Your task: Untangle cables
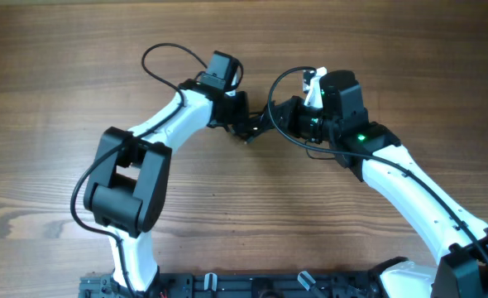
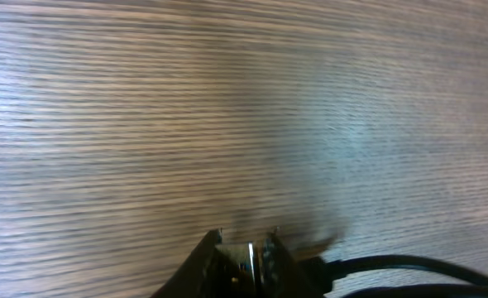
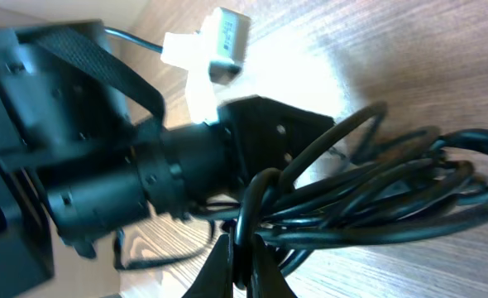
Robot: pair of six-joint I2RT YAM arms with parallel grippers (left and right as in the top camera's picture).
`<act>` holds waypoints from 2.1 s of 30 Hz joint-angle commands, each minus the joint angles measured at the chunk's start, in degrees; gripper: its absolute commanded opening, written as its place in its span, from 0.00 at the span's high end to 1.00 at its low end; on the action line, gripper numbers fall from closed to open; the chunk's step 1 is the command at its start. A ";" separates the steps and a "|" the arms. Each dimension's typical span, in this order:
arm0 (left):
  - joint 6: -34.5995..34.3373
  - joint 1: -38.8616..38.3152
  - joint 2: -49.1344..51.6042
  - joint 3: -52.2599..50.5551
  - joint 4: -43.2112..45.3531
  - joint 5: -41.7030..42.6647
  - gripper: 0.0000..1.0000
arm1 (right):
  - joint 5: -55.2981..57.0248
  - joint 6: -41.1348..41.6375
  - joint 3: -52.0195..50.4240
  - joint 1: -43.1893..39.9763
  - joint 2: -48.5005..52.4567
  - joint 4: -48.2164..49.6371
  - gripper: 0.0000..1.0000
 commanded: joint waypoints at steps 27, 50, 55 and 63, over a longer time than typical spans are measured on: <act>-0.11 7.91 0.37 -0.48 -0.37 7.17 0.81 | -14.86 -24.13 1.14 1.55 8.81 -1.16 0.96; -0.09 7.91 0.37 -0.48 -0.37 7.13 0.81 | -38.25 -57.40 1.14 1.55 8.81 -0.87 0.96; -0.09 7.98 0.37 -0.48 -0.42 6.49 0.81 | -41.11 -62.82 1.14 1.55 8.81 -2.67 0.96; -0.09 7.98 0.37 -0.48 -0.42 6.49 0.80 | -41.40 -67.80 1.14 1.55 8.81 -6.32 0.96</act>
